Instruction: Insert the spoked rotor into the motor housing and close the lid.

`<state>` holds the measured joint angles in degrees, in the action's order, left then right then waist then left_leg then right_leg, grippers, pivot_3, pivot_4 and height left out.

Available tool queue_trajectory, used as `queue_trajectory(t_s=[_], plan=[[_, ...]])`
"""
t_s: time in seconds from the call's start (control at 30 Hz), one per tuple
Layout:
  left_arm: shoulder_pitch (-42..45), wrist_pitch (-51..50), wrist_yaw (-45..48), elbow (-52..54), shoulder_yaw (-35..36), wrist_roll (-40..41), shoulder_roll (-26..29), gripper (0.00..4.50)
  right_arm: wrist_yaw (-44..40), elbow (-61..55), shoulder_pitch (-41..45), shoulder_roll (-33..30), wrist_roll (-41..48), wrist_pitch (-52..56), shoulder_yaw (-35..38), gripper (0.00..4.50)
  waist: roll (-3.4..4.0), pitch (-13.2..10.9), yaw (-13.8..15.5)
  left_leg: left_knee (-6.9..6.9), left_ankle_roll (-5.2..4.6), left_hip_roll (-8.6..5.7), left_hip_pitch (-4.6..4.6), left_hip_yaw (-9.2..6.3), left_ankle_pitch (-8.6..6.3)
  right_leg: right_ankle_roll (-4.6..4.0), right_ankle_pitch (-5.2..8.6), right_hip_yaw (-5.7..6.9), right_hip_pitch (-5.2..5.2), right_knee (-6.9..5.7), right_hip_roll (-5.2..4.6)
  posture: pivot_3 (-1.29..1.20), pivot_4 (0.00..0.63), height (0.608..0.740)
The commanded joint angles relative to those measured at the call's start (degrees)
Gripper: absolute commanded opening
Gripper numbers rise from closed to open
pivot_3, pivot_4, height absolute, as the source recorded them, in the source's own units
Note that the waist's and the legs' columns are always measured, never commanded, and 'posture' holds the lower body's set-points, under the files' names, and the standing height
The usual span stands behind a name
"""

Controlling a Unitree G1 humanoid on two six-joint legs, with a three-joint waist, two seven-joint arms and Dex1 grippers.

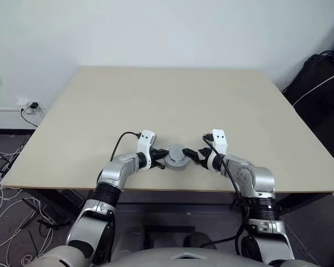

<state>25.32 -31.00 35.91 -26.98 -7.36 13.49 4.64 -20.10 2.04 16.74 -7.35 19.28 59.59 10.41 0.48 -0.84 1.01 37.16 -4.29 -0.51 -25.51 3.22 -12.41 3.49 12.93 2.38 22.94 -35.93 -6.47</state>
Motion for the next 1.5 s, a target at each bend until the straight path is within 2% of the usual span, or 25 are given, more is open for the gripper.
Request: queue_trajectory(t_s=[0.03, 0.3, 0.47, 0.67, 0.9, 1.27, 1.33, 1.5], plan=[[-0.6, -0.5, -0.3, -0.3, -0.7, -1.0, -0.1, 0.00, 2.2, 1.2, 2.2, 1.8, 3.4, 2.6, 4.0, 4.46, 0.01, 0.0, -0.1, 0.00, 0.00, 0.00, 0.00, 0.00, 0.00, 0.00, 0.00, 0.00, 0.00, 0.00, 0.01, 0.00, 0.000, 0.740], [-0.7, -0.4, -0.4, -0.1, -0.6, -0.9, 0.0, 0.00, 4.8, 7.1, 4.8, 5.5, 8.9, 6.0, 10.1, 4.46, 0.04, 0.0, -0.2, 0.01, -0.01, 0.00, 0.01, 0.00, 0.01, 0.01, -0.01, 0.01, -0.01, -0.03, 0.11, 0.00, 0.000, 0.740], [-0.7, -0.4, -0.5, -0.2, -0.6, -0.9, 0.1, 0.00, 5.8, 9.7, 5.1, 6.3, 10.2, 7.3, 10.8, 4.46, 0.09, 0.1, -0.4, 0.02, -0.01, 0.02, 0.06, 0.01, 0.01, 0.03, -0.02, 0.00, -0.07, -0.04, 0.36, 0.00, 0.000, 0.740], [-1.3, -0.6, -0.6, 0.4, -0.4, -0.8, 0.6, 0.00, 4.2, 10.5, 5.2, 7.9, 14.1, 11.8, 11.5, 4.46, 0.20, 0.2, -0.9, 0.02, -0.01, 0.04, 0.13, 0.00, 0.01, 0.03, -0.01, -0.01, -0.13, -0.05, 0.38, 0.00, 0.000, 0.740], [-2.1, -0.8, -0.7, 1.1, -0.3, -0.6, 1.3, 0.00, 2.8, 11.8, 5.5, 9.8, 20.0, 15.4, 15.6, 4.46, 0.23, 0.3, -1.7, 0.01, -0.01, 0.05, 0.17, 0.00, 0.01, 0.03, -0.02, -0.03, -0.14, -0.06, 0.36, 0.00, 0.000, 0.740], [-2.7, -1.1, -0.8, 1.6, -0.5, -0.7, 1.0, 0.00, 6.1, 12.0, 4.3, 9.6, 20.1, 13.6, 18.3, 4.46, 0.26, 0.3, -1.5, 0.01, -0.01, 0.01, 0.16, 0.00, 0.00, 0.04, -0.02, -0.04, -0.14, -0.06, 0.33, 0.00, 0.000, 0.740], [-2.8, -1.2, -0.8, 1.7, -0.6, -0.7, 1.0, 0.00, 6.6, 12.1, 4.0, 9.5, 20.3, 13.2, 18.5, 4.07, 0.30, 0.3, -1.5, 0.01, -0.01, 0.01, 0.16, 0.00, 0.00, 0.04, -0.02, -0.04, -0.14, -0.06, 0.33, 0.00, 0.000, 0.740], [-2.9, -1.2, -0.8, 1.5, -0.7, -0.8, 0.9, 0.00, 7.4, 12.4, 3.4, 9.4, 21.0, 12.3, 18.8, 4.07, 0.34, 0.3, -1.5, 0.01, -0.01, 0.00, 0.16, 0.00, 0.00, 0.05, -0.02, -0.04, -0.14, -0.06, 0.33, 0.00, 0.000, 0.740]])
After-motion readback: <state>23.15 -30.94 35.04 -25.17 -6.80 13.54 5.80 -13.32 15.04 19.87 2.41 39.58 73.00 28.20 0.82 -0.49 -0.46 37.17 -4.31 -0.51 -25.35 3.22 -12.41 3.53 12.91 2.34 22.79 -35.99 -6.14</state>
